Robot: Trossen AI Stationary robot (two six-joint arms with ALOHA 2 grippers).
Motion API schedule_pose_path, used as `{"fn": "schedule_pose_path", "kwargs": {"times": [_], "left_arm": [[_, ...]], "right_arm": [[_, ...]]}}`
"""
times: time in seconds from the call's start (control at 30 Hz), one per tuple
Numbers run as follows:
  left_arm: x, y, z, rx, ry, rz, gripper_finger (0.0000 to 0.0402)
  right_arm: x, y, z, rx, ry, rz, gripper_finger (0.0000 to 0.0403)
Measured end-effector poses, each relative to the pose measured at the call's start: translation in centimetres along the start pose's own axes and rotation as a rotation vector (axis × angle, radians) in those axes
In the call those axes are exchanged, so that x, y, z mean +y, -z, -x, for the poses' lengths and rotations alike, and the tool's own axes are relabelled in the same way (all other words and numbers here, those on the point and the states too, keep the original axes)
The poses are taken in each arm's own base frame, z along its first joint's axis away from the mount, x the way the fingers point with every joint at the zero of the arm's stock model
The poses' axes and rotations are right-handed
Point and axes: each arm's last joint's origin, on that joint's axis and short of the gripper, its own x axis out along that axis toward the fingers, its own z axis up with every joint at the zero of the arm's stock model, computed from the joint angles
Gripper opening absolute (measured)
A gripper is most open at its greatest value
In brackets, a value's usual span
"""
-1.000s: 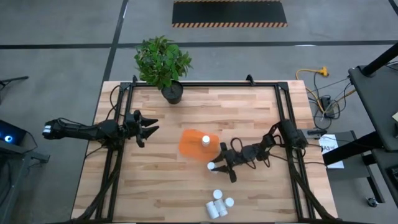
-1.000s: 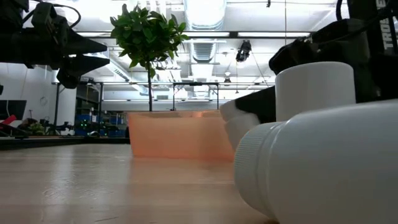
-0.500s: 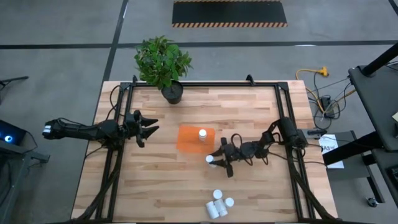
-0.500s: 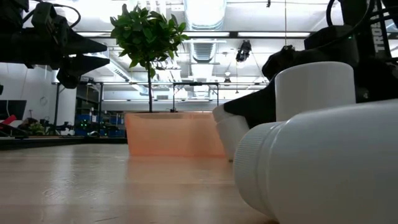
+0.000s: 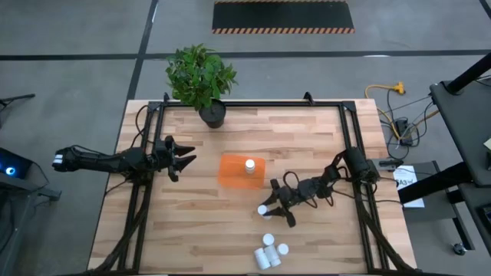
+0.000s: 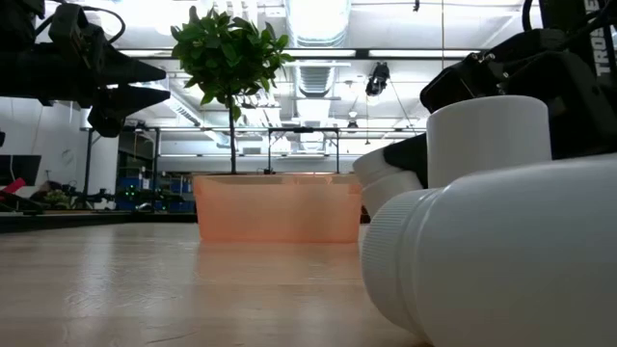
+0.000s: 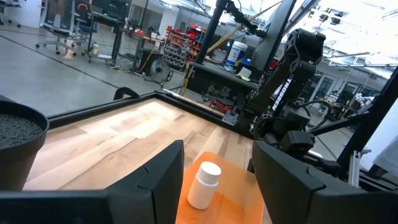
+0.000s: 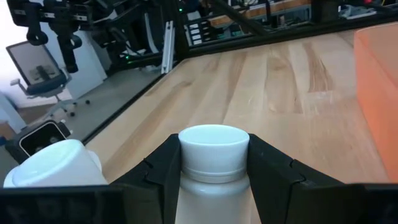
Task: Pick and place pill bottles into a basket
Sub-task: Put the white pill bottle into the orange container
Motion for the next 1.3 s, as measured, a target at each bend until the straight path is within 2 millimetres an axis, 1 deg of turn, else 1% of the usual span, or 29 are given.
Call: {"fn": "schedule_pose_path", "kwargs": {"times": [0.17,0.33,0.4,0.5,0.73,0.93,1.1,1.3], "left_arm": [[0.00,0.00,0.00,0.000,0.000,0.000,0.0173],[0.00,0.00,0.00,0.000,0.000,0.000,0.0173],[0.00,0.00,0.00,0.000,0.000,0.000,0.0173],[0.00,0.00,0.00,0.000,0.000,0.000,0.0173],[0.00,0.00,0.00,0.000,0.000,0.000,0.0173],[0.00,0.00,0.00,0.000,0.000,0.000,0.0173],[0.00,0.00,0.00,0.000,0.000,0.000,0.0173],[0.00,0.00,0.00,0.000,0.000,0.000,0.0173]], "right_arm": [[-0.01,0.00,-0.02,0.001,0.001,0.000,0.0138],[-0.04,0.04,-0.03,0.005,0.005,-0.042,0.0188],[-0.06,0.12,-0.01,0.012,0.008,-0.050,0.0199],[-0.06,0.14,-0.01,0.014,0.008,-0.053,0.0203],[-0.04,0.14,-0.01,0.016,-0.001,-0.059,0.0199],[0.09,0.15,-0.01,0.024,-0.034,-0.083,0.0207],[0.06,0.21,-0.01,0.032,-0.033,-0.062,0.0225],[0.04,0.26,0.01,0.038,-0.031,-0.059,0.0264]]}}
